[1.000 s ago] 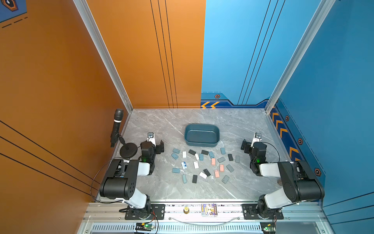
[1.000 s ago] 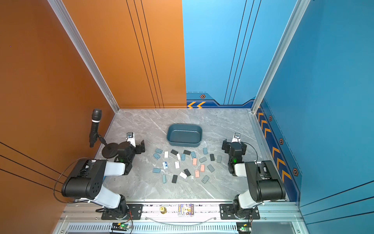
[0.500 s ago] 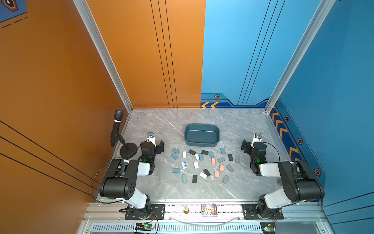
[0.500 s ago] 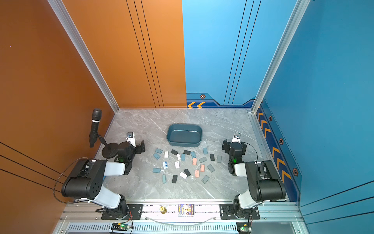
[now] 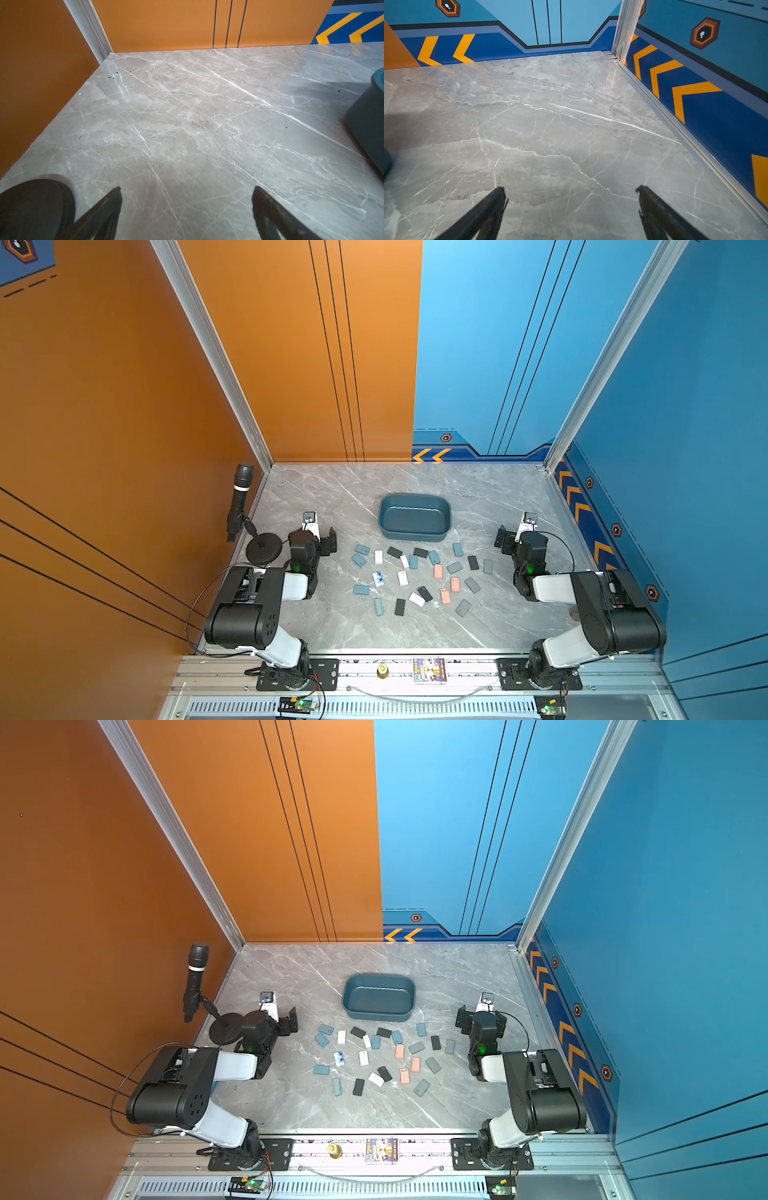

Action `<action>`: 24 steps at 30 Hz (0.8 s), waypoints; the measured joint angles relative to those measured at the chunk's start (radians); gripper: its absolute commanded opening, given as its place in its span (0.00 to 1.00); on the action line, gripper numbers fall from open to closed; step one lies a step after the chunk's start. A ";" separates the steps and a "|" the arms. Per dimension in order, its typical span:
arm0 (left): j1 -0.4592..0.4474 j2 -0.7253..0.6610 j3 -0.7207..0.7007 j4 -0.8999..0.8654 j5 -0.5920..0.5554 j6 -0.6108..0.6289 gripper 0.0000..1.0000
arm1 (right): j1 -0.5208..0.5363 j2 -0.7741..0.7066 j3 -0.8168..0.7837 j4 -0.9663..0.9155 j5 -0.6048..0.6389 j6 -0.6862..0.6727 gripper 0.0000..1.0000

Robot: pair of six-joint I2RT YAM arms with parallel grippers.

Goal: Put the eraser in the storage box
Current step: Pick up the eraser from the center of the board.

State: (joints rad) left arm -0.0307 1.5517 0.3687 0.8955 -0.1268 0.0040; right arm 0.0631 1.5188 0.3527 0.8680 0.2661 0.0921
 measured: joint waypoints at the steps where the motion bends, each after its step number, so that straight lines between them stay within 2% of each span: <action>1: 0.000 0.000 0.000 0.000 0.000 0.000 0.98 | 0.000 0.000 0.000 0.000 0.000 0.000 1.00; 16: 0.000 0.000 0.000 0.000 0.000 0.000 1.00 | -0.001 0.000 0.000 0.000 0.000 0.000 1.00; 19: 0.000 0.000 0.000 0.000 0.000 0.001 0.95 | -0.003 0.000 0.000 0.000 0.000 0.000 1.00; 24: -0.002 -0.010 0.000 -0.016 -0.021 -0.001 0.93 | -0.003 0.000 0.000 0.000 0.000 -0.008 1.00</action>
State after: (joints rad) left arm -0.0326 1.5417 0.3691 0.8795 -0.1474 0.0032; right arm 0.0597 1.5188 0.3527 0.8684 0.2665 0.0845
